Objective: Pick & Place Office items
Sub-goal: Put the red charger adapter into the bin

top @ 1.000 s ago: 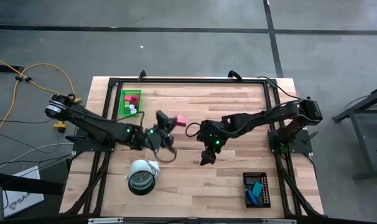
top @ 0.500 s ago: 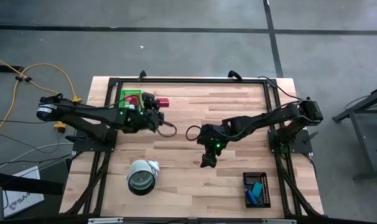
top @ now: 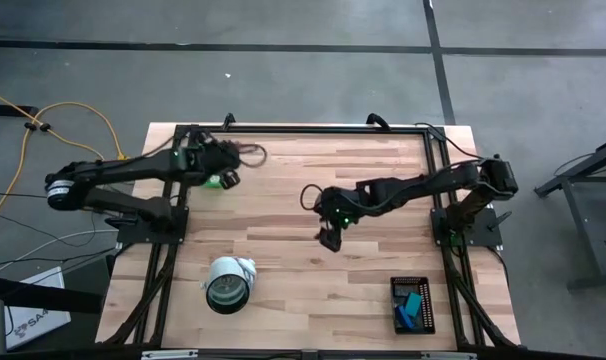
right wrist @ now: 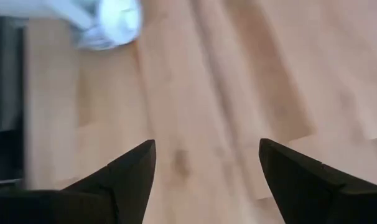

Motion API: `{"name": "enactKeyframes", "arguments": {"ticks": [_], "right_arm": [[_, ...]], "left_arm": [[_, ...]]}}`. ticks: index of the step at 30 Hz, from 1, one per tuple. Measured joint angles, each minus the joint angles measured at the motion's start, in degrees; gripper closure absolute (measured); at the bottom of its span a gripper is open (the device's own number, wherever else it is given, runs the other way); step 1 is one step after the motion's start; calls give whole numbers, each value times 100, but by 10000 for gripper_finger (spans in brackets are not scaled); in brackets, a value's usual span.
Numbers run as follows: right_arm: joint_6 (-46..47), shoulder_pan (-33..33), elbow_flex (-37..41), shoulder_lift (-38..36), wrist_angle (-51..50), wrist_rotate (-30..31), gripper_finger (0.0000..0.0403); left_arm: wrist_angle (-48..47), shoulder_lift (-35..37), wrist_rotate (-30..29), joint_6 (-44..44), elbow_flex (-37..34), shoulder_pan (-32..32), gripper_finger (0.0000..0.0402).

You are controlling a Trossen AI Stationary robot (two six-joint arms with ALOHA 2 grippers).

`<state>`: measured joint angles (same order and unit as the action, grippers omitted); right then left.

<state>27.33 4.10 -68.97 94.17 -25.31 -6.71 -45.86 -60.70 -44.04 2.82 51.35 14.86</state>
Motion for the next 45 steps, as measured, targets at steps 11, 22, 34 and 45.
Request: {"name": "enactKeyframes", "arguments": {"ticks": [11,22,34,45], "right_arm": [[-1161,-572,2,0,-332,862,131],[-1772,-1006,205,0,-450,1124,131],[-1981,-1202,581,0,-428,1109,131],[-2025,-1200,581,0,-413,1096,131]], "left_arm": [[-1516,176,357,-2703,0,1036,275],[-1675,174,225,-4816,-238,1168,275],[-1399,174,-488,-6747,-1099,743,275],[-503,157,-738,-7311,-2036,327,275]]}}
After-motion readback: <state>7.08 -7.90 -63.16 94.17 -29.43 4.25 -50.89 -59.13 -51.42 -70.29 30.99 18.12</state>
